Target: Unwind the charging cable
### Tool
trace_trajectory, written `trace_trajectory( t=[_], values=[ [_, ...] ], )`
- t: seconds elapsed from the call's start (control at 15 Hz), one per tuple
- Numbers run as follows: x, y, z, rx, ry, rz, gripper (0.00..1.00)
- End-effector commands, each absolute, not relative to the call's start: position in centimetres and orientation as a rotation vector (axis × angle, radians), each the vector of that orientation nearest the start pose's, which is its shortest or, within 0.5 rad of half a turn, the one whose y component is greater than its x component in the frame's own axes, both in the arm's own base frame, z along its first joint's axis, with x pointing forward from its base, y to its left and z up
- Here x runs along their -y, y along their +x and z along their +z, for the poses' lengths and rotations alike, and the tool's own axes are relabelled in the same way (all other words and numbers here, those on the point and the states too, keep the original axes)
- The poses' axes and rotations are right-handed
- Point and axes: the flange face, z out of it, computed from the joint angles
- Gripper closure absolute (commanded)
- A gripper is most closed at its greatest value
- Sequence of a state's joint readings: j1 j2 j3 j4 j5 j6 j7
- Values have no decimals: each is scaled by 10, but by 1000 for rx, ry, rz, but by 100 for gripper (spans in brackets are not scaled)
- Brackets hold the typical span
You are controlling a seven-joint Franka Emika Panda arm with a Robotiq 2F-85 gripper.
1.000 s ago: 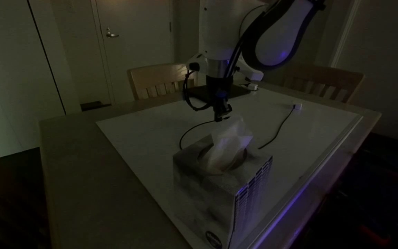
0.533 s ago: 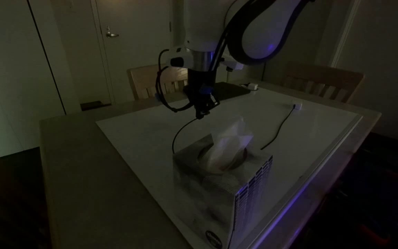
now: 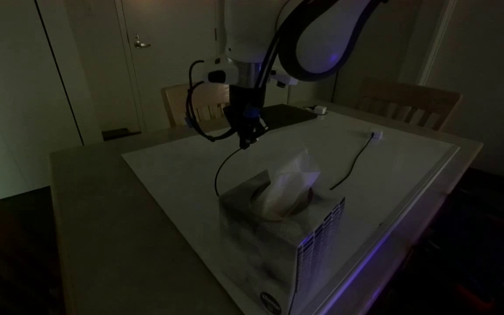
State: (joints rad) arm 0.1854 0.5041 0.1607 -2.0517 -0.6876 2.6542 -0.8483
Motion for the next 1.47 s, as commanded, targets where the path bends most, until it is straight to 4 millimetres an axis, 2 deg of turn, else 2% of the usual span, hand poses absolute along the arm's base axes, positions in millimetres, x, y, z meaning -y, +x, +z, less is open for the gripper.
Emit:
trace_trajectory(
  t=[0.0, 0.2, 0.53, 0.73, 0.8, 0.87, 1.2, 1.4],
  values=[
    [-225, 562, 201, -2272, 1731, 57, 99],
    [-250, 569, 200, -2436, 1511, 18, 99],
    [-299, 589, 200, -2651, 1145, 57, 99],
    [-319, 599, 194, -2757, 916, 61, 99],
    [-324, 603, 192, -2788, 838, 62, 99],
    [-315, 591, 197, -2731, 953, 74, 97],
    [-324, 597, 191, -2784, 841, 86, 99],
    [-338, 594, 191, -2842, 654, 227, 99]
  ],
)
